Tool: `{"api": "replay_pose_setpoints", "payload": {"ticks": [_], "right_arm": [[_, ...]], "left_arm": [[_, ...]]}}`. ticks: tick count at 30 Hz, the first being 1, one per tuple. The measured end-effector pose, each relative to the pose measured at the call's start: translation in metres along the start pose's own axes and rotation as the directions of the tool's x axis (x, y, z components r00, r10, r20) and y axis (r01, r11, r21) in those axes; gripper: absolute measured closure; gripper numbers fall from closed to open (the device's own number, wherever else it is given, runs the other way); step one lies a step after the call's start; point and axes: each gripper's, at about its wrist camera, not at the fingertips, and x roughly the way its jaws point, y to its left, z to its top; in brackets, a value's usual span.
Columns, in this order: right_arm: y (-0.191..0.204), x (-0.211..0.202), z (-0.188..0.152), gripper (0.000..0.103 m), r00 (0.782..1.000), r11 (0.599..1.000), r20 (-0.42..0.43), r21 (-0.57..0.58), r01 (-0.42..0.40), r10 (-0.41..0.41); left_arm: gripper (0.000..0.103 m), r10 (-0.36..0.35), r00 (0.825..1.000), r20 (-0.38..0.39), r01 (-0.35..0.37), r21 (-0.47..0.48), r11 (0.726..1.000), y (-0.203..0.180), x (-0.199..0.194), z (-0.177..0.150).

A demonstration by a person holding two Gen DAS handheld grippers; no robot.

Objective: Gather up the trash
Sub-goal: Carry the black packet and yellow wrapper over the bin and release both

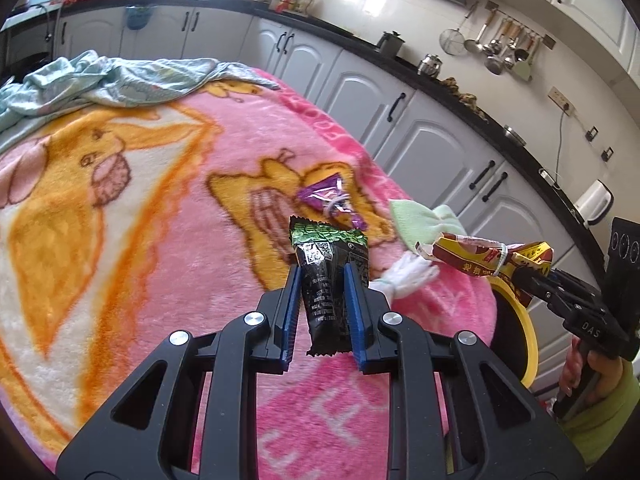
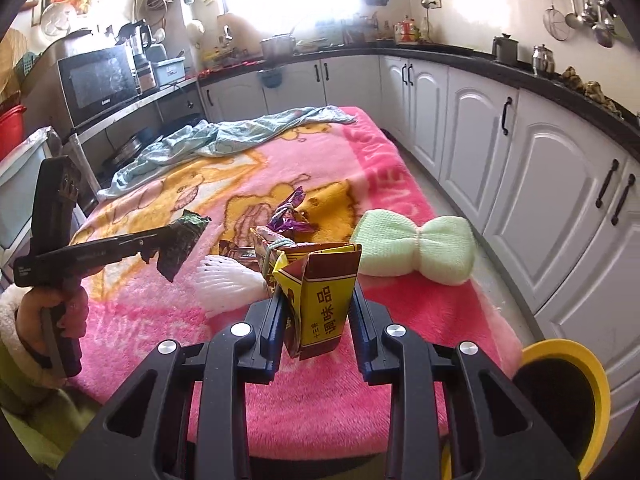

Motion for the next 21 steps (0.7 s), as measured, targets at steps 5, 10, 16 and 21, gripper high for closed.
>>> {"api": "replay_pose_setpoints", "payload": {"ticks": [5,10,16,21], "right_arm": [[-0.005,-0.016,-0.004,0.076,0.999,1.0,0.023,0.016,0.023,-0.024],[-0.01,-0.032,-0.007,0.076,0.997,0.998,0.051,0.028,0.053,-0.054],[-0.018,-0.049,-0.013,0.076,0.994,0.996,0.076,0.055,0.075,-0.079],[-0.029,-0.068,-0.021,0.076,0.99,0.991,0.097,0.09,0.096,-0.105]], "left_arm": [[0.088,-0.026,1.0,0.002,0.026,0.032,0.999,-0.019,0.0,0.001],[0.091,-0.05,0.999,0.0,0.05,0.064,0.997,-0.038,0.0,0.001],[0.094,-0.077,0.997,-0.003,0.077,0.099,0.992,-0.061,0.002,0.001],[0.096,-0.108,0.994,-0.005,0.108,0.13,0.986,-0.083,0.005,0.004]]}}
